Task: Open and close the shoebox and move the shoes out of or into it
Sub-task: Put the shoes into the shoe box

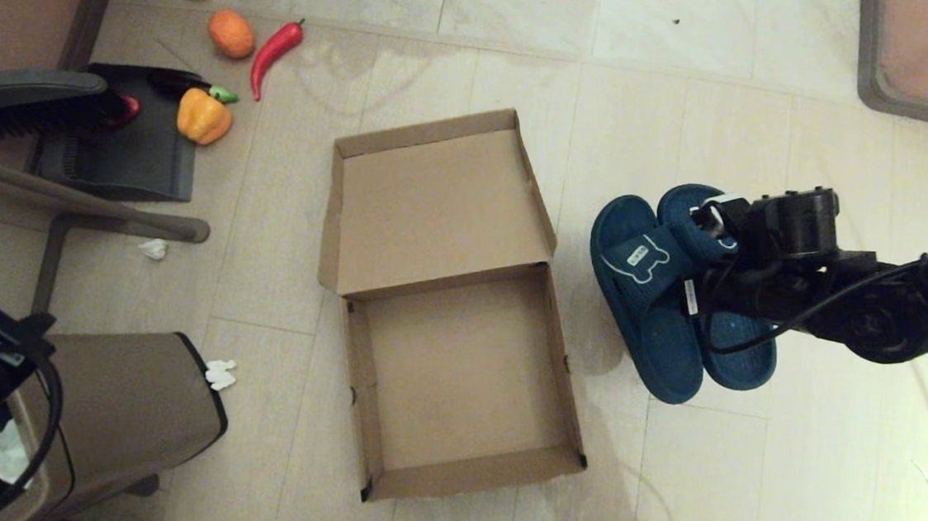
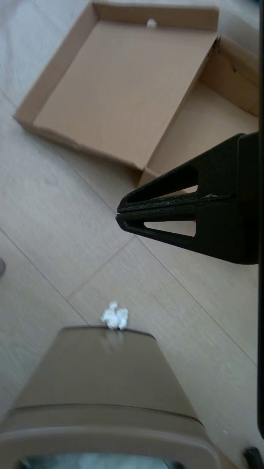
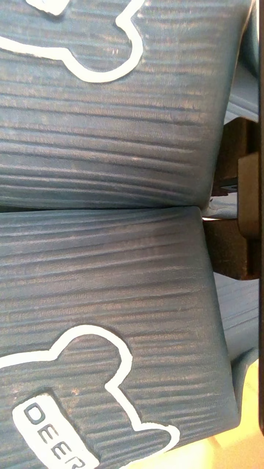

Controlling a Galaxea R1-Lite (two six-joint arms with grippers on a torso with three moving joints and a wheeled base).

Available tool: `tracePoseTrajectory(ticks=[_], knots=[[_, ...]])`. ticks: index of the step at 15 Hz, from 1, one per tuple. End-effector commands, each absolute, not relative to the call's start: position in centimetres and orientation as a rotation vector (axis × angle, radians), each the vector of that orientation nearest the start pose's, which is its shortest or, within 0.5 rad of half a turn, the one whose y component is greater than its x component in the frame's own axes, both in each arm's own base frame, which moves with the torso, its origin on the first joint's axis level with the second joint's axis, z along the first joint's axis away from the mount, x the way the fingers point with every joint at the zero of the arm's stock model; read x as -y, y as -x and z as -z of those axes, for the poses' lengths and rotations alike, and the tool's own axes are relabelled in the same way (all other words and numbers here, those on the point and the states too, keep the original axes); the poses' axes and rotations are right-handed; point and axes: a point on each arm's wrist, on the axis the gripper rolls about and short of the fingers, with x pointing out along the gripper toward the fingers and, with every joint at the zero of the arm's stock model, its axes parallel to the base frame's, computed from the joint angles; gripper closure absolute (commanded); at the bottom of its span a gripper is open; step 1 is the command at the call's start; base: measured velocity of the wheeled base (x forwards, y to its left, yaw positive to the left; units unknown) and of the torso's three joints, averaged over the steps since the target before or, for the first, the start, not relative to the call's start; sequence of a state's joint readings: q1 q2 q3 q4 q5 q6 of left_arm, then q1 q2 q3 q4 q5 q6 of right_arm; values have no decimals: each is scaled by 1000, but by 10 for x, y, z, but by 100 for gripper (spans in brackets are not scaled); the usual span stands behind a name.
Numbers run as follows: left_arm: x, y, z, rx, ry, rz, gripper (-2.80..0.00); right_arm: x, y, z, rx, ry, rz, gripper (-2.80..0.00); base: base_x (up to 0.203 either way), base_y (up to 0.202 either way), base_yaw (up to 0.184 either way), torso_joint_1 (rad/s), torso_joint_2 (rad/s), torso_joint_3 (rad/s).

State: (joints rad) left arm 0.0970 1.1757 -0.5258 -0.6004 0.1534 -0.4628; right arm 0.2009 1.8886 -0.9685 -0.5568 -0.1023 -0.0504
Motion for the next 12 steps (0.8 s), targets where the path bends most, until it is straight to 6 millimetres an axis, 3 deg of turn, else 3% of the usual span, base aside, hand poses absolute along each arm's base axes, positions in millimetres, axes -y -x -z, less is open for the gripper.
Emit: tracePoseTrajectory(ticks=[1,3,5,10,12], knots=[[-20,-172,-224,0,462,-261,0,-74,-305,-204,-246,93,-146,0,0,0,0,0,0,0],[-21,-175,-226,7,462,-266,0,-97,-274,-218,-252,103,-248,0,0,0,0,0,0,0],[-21,-175,-227,16,463,-282,0,-123,-258,-220,-270,114,-335,0,0,0,0,0,0,0],[-22,-172,-231,34,465,-283,0,-216,-251,-209,-290,121,-454,0,0,0,0,0,0,0],[-22,-171,-231,40,470,-283,0,-239,-243,-196,-320,145,-498,0,0,0,0,0,0,0]])
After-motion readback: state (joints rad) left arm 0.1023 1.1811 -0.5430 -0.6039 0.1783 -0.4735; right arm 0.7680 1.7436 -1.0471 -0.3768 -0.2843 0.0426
